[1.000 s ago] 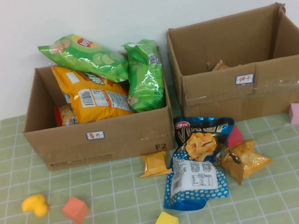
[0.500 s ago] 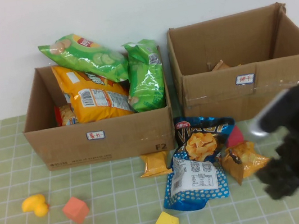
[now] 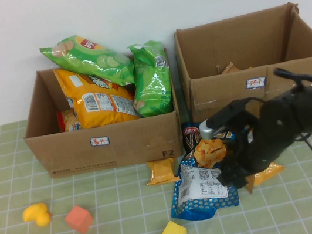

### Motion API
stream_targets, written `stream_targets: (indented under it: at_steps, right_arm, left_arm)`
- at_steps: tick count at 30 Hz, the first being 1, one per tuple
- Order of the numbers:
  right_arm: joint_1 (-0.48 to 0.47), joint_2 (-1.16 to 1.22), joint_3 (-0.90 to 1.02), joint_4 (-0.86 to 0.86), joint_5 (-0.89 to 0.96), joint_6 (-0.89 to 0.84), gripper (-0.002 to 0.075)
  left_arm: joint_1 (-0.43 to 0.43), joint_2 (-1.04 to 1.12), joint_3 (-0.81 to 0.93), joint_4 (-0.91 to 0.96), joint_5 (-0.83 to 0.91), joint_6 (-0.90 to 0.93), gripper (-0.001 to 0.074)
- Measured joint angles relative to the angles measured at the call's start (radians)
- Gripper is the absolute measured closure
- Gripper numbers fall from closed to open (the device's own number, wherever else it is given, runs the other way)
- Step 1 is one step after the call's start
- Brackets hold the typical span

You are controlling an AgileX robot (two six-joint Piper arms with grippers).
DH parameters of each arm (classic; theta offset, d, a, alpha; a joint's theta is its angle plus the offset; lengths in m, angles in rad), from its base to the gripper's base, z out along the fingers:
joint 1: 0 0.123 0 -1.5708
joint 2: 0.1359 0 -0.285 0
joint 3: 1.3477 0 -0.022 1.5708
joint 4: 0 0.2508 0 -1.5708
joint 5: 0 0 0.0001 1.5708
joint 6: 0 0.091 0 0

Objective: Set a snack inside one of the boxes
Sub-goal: Pick up the biscuit

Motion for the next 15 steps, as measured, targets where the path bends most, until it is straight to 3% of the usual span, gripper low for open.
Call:
stream_targets:
  at_steps: [6,15]
  right_arm:
    - [-0.021,0.146,-0.134,0.028,0.053,0.02,0.0204]
    - [-0.067,0.175,-0.202,0.048,0.143,0.033,0.0266]
  left_arm:
    - [0.0,0.0,0.0,0.0,0.0,0.0,0.0736]
    - [0.0,0.0,0.0,0.0,0.0,0.0,0.0736]
